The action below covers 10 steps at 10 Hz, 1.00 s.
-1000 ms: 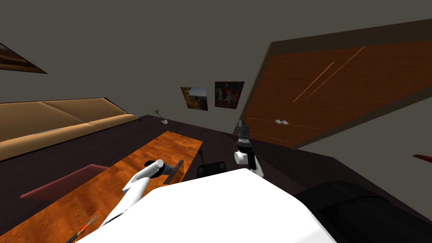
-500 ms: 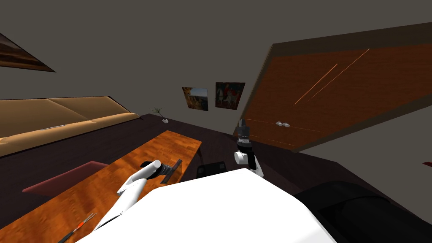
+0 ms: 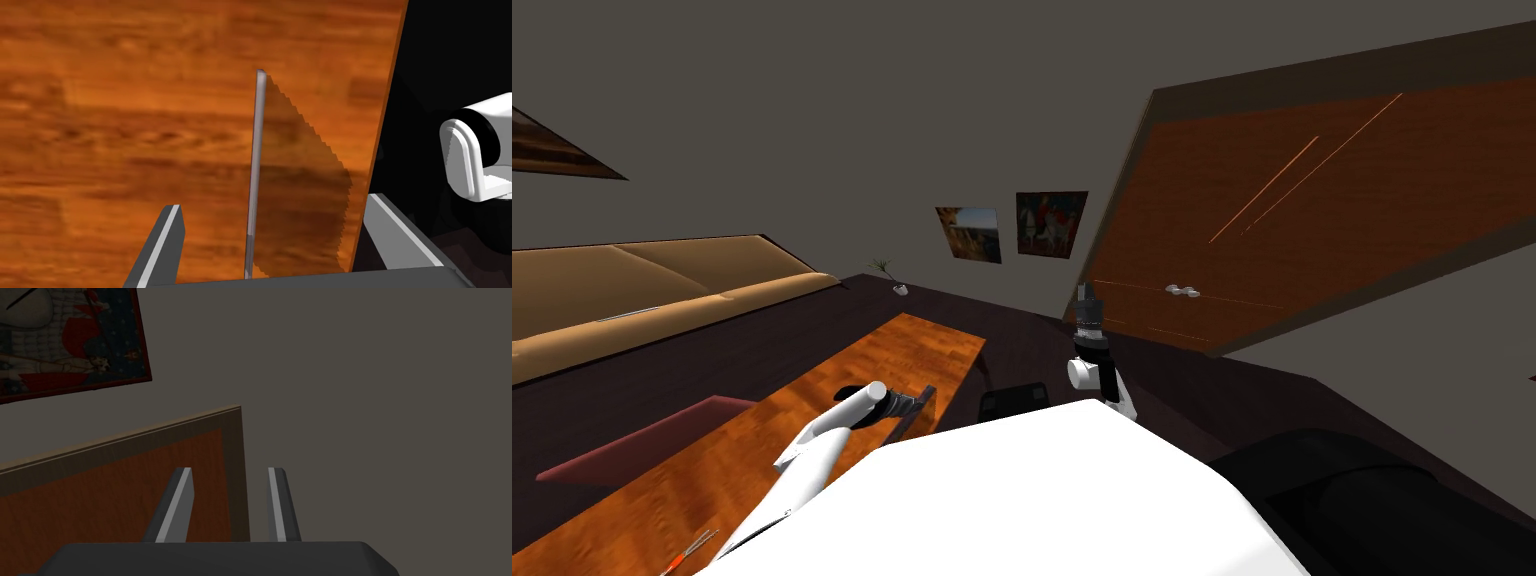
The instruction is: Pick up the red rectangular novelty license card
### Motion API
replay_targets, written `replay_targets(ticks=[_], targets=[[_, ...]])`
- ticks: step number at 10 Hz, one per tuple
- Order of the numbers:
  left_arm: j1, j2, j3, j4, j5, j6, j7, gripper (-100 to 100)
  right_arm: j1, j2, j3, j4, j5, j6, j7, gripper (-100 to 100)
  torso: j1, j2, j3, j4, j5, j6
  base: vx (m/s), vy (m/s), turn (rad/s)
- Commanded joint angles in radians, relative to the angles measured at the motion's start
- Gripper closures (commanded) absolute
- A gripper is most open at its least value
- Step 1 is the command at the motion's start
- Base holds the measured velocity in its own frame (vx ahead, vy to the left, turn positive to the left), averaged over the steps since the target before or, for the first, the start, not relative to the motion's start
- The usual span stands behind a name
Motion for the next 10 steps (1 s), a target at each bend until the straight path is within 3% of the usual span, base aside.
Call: replay_targets(ticks=[1, 4, 5, 6, 7, 10], targets=[[-0.008, -0.012, -0.004, -0.009, -0.007, 0.031, -0.011, -100, 0.0, 0.0, 0.0, 0.0, 0.0, 0.0, 0.0, 0, 0.0, 0.0, 0.0, 0.0, 0.0, 0.0, -0.033, 0.125, -0.077], [-0.017, -0.028, -0.01, -0.024, -0.015, 0.07, -0.024, -100, 0.0, 0.0, 0.0, 0.0, 0.0, 0.0, 0.0, 0, 0.0, 0.001, 0.001, 0.0, 0.0, 0.0, -0.031, 0.104, -0.062], [-0.022, -0.024, -0.009, -0.003, -0.012, 0.054, -0.03, -100, 0.0, 0.0, 0.0, 0.0, 0.0, 0.0, 0.0, 0, -0.002, 0.001, 0.001, 0.0, 0.0, 0.0, -0.011, 0.029, -0.007], [-0.022, -0.025, -0.009, -0.004, -0.012, 0.056, -0.03, 0, 0.0, 0.0, 0.0, 0.0, 0.0, 0.0, 0.0, 0, -0.005, 0.0, 0.0, 0.0, -0.001, 0.0, -0.002, 0.007, 0.0], [-0.022, -0.041, -0.013, 0.022, -0.02, 0.022, -0.04, -100, 0.0, 0.0, 0.0, 0.0, 0.0, 0.0, 0.0, 0, -0.007, 0.0, 0.0, 0.0, -0.001, 0.0, 0.018, 0.02, 0.027], [-0.023, -0.061, -0.018, 0.055, -0.03, -0.019, -0.052, -100, 0.0, 0.0, 0.0, 0.0, 0.0, 0.0, 0.0, 0, -0.006, -0.003, -0.002, -0.001, -0.001, 0.0, 0.035, 0.024, 0.015]])
